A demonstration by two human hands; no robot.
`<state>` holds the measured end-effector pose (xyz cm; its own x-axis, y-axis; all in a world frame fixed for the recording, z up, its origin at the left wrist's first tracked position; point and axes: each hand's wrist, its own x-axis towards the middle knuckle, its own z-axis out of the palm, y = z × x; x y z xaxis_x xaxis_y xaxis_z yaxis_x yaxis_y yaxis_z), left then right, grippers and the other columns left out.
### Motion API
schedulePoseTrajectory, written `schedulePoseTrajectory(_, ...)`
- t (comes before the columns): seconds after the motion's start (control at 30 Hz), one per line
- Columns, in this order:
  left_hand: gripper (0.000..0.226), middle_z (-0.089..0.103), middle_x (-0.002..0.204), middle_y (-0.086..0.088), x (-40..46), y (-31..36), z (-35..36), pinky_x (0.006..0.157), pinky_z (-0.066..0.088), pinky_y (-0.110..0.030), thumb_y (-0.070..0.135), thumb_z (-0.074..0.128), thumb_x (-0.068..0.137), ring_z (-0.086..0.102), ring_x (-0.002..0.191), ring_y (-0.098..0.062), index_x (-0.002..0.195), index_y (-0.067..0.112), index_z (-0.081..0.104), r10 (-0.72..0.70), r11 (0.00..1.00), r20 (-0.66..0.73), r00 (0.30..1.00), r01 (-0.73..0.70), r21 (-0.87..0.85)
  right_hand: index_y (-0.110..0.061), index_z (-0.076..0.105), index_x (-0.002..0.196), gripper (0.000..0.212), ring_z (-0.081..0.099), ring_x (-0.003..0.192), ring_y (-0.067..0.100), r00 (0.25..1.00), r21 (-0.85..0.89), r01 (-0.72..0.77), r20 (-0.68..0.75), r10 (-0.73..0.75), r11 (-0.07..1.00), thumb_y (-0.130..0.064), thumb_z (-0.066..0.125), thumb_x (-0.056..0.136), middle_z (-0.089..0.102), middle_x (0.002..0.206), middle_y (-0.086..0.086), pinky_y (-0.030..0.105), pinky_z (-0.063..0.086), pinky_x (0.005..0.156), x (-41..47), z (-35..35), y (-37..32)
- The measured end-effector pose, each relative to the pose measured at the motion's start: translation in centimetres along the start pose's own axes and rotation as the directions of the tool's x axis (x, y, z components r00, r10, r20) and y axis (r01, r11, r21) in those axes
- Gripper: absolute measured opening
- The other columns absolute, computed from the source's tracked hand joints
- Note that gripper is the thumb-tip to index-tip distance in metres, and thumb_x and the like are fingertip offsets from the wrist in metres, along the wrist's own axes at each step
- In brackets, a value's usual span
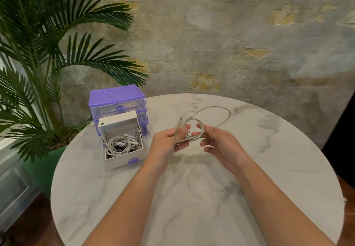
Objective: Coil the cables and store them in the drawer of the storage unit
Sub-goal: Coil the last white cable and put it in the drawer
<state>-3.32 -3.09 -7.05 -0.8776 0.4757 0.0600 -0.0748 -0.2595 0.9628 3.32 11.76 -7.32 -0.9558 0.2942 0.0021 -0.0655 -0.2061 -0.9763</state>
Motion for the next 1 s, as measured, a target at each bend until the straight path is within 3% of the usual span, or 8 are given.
schedulePoseTrajectory(0.13,0.015,0.076,0.087,-0.002,0.2,-0.2,0.0,0.077,0.058,-0.022,0.011,0.066,0.088,0.070,0.084,-0.013,0.102,0.010,0.073,0.063,0.997,-0.034,0.997,-0.062,0.044,-0.012,0.061,0.119,0.032,0.055,0.068,0.015,0.992,0.099,-0.073,0.114,0.062,0.992,-0.028,0.058,0.091,0.069,0.091,0.003,0.028,0.044,0.063,-0.4,0.7,-0.4)
schedulePoseTrajectory(0.27,0.016,0.075,0.087,0.003,0.3,-0.3,0.2,0.079,0.058,-0.022,0.010,0.066,0.088,0.069,0.082,-0.011,0.102,0.012,0.073,0.085,0.995,-0.050,0.995,-0.082,0.052,-0.003,0.054,0.121,0.040,0.063,0.070,0.020,0.997,0.109,-0.012,0.079,0.003,0.994,0.003,0.067,0.084,0.064,0.084,0.007,0.027,0.054,0.064,-0.5,1.5,-0.1)
schedulePoseTrajectory(0.47,0.021,0.075,0.093,0.007,0.7,0.1,-0.3,0.069,0.056,-0.016,0.008,0.066,0.088,0.067,0.076,-0.001,0.109,0.005,0.070,0.123,0.992,-0.146,0.982,-0.127,-0.021,-0.011,0.065,0.110,0.037,0.063,0.067,0.017,0.998,-0.264,0.041,0.058,-0.027,0.964,0.004,0.075,0.078,0.070,0.075,0.004,0.025,0.053,0.065,-0.5,0.8,-0.3)
schedulePoseTrajectory(0.6,0.023,0.075,0.089,0.012,1.1,0.4,-0.7,0.071,0.056,-0.015,0.008,0.064,0.089,0.067,0.077,0.000,0.112,0.004,0.068,0.114,0.981,-0.219,0.969,-0.144,-0.128,-0.015,0.070,0.097,0.028,0.057,0.053,0.005,0.997,-0.611,0.005,-0.061,-0.054,0.791,0.002,0.076,0.075,0.069,0.070,0.000,0.017,0.045,0.054,0.2,-0.1,0.1)
schedulePoseTrajectory(0.7,0.025,0.075,0.091,0.013,1.4,0.5,-1.1,0.072,0.056,-0.015,0.008,0.063,0.090,0.066,0.081,-0.002,0.114,0.003,0.067,0.111,0.973,-0.234,0.966,-0.154,-0.172,-0.019,0.070,0.078,0.023,0.051,0.047,-0.001,0.988,-0.740,-0.037,-0.130,-0.089,0.671,0.003,0.073,0.076,0.064,0.068,-0.002,0.010,0.036,0.042,0.6,-1.0,0.5)
schedulePoseTrajectory(0.8,0.026,0.074,0.095,0.014,1.5,0.7,-1.4,0.072,0.055,-0.015,0.009,0.062,0.090,0.065,0.086,-0.002,0.115,0.003,0.066,0.117,0.963,-0.235,0.965,-0.168,-0.209,-0.023,0.068,0.072,0.026,0.056,0.060,0.008,0.974,-0.818,-0.084,-0.188,-0.126,0.569,0.003,0.073,0.075,0.061,0.067,-0.006,0.014,0.041,0.051,0.7,-1.9,0.6)
schedulePoseTrajectory(1.0,0.011,0.070,0.107,0.008,1.6,2.2,-2.9,0.080,0.057,-0.019,0.008,0.059,0.092,0.065,0.092,-0.007,0.099,0.010,0.068,0.110,0.896,-0.308,0.945,-0.228,-0.380,-0.029,0.063,0.061,0.033,0.063,0.074,0.017,0.944,-0.869,-0.191,-0.289,-0.157,0.456,0.001,0.073,0.073,0.064,0.072,-0.007,0.026,0.050,0.069,1.0,-3.6,0.4)
